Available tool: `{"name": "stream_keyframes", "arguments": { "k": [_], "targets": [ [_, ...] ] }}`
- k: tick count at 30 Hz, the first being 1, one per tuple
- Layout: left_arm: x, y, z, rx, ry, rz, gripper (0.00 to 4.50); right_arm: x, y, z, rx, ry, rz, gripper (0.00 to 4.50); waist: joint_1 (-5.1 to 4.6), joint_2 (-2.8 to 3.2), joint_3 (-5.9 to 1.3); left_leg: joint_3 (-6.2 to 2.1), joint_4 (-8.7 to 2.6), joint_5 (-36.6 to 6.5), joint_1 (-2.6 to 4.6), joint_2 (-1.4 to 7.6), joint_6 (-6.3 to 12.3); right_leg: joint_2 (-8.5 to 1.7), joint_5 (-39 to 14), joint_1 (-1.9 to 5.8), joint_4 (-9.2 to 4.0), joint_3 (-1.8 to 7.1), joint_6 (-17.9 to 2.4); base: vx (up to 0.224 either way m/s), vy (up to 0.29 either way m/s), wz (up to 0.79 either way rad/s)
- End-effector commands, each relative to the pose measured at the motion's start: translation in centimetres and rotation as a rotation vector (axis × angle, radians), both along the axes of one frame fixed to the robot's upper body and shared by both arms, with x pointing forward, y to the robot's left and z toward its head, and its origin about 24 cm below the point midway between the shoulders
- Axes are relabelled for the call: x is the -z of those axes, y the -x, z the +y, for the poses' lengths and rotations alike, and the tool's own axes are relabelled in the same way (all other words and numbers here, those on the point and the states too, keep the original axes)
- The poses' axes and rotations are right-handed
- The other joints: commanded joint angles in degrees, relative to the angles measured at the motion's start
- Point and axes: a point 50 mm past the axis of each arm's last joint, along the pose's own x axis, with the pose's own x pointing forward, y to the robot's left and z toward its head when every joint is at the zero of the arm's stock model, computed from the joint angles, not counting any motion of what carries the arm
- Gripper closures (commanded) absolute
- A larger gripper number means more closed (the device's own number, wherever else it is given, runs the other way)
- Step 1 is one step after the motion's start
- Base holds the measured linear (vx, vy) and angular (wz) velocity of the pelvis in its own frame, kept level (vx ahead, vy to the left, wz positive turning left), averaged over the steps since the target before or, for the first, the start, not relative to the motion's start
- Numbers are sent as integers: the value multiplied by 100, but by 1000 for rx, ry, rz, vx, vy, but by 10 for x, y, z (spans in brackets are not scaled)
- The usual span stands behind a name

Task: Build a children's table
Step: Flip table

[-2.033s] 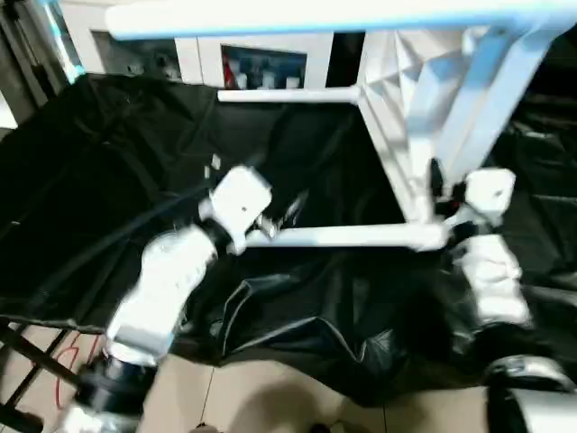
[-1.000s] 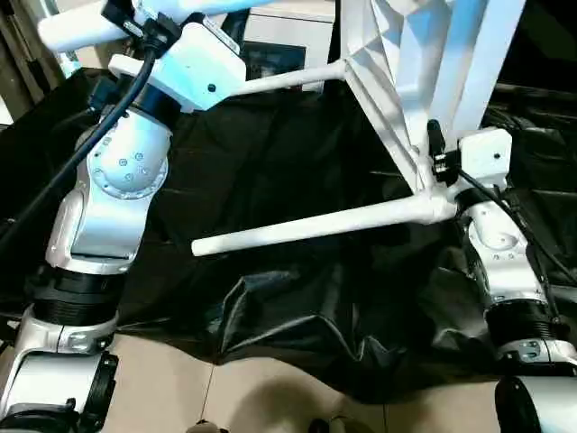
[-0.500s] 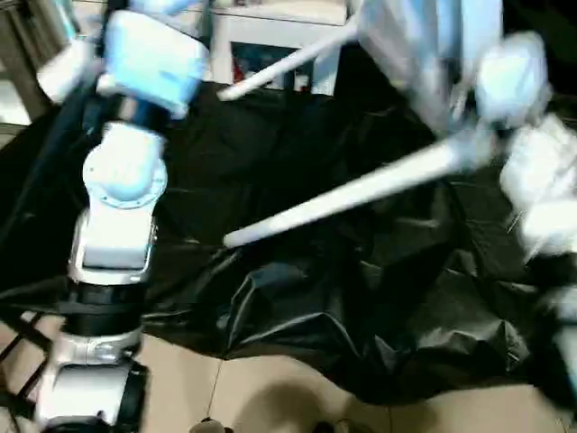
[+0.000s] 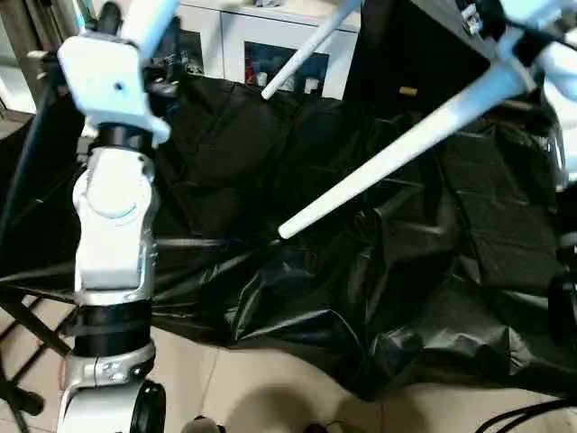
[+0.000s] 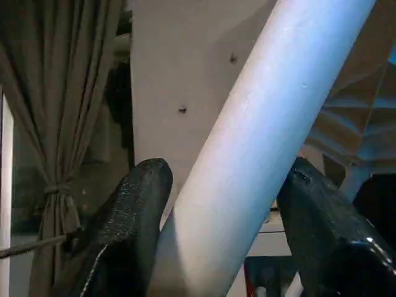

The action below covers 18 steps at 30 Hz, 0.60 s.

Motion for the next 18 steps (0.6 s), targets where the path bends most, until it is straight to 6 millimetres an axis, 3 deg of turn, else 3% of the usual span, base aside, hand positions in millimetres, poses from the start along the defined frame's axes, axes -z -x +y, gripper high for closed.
{"name": "stream_keyframes", "arguments": {
  "k": [1,3,6,11,12,16,18],
  "targets": [
    [26,-11,-5,34,82,155,186,-22,10,15,-170,-131,-83,268,-44,30,-422,5,-398,-884,60,134,337,-263,-1422,330,-393,177,-758,0,0,0],
    [26,-11,-5,34,78,156,186,-17,11,19,-210,-153,-62,229,-41,-14,-423,4,-398,-881,48,133,333,-273,-1328,351,-371,183,-797,0,0,0],
    [25,-9,-6,37,72,157,187,-10,12,24,-264,-181,-29,201,-56,-16,-433,1,-401,-836,50,134,356,-279,-1235,362,-366,190,-832,0,0,0],
    [26,-9,-6,41,66,165,191,-1,18,32,-338,-179,-15,158,-42,15,-426,1,-408,-835,61,133,299,-277,-1277,363,-381,190,-824,0,0,0],
    [27,-8,-6,40,65,171,191,-1,22,35,-372,-185,-21,158,-40,56,-423,-5,-412,-866,60,126,276,-276,-1306,366,-383,190,-809,0,0,0],
    [29,-8,-6,40,62,185,191,-5,35,43,-489,-231,-36,127,-52,51,-443,-20,-419,-768,50,130,257,-267,-1085,394,-364,192,-788,0,0,0],
    [30,-9,-6,39,60,193,193,-12,46,50,-593,-297,-27,103,-65,41,-438,-18,-421,-790,48,127,406,-276,-1072,407,-369,194,-800,0,0,0]
  ]
}}
